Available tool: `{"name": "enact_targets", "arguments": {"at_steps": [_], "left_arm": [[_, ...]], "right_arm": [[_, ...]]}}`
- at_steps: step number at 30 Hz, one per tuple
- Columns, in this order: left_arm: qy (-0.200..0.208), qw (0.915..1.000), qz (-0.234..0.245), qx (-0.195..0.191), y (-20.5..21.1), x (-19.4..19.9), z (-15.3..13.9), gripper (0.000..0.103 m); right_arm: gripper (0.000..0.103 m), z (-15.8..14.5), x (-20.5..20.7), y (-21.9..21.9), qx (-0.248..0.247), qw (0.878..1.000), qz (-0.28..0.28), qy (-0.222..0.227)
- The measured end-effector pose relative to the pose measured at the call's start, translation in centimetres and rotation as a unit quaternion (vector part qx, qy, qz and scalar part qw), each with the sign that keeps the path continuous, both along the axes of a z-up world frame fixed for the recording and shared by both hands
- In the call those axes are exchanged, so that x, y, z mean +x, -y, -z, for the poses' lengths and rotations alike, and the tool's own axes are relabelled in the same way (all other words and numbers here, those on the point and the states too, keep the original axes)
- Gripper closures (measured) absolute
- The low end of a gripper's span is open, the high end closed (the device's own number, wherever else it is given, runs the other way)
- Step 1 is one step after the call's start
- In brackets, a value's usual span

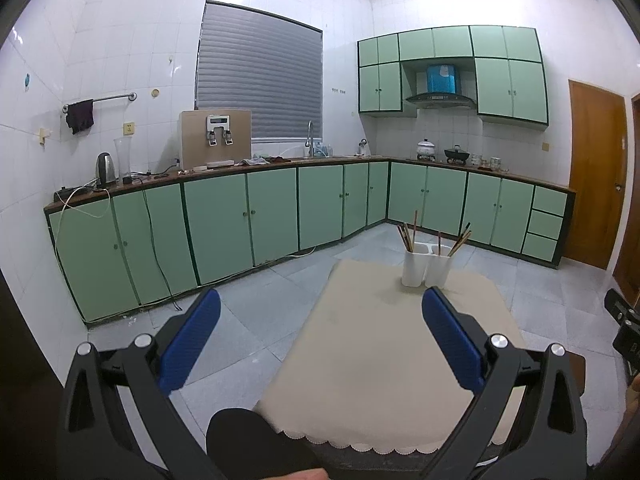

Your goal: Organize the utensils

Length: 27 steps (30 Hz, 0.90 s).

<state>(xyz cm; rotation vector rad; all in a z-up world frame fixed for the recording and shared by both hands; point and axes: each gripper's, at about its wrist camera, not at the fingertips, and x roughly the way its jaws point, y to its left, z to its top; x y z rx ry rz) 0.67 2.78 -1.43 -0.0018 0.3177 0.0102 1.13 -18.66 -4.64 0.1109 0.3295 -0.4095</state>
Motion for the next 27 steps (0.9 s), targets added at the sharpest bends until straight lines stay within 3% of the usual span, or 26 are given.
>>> {"name": "enact_targets", "arguments": {"at_steps": [27], "left_arm": [[-0.004,1.0,-0.008,-0.003,-0.71,0.36,0.09,0.005]], "right_arm": [[0.006,-0.07,-0.28,-0.31,-0.001,1.0,0.012,0.005]]}}
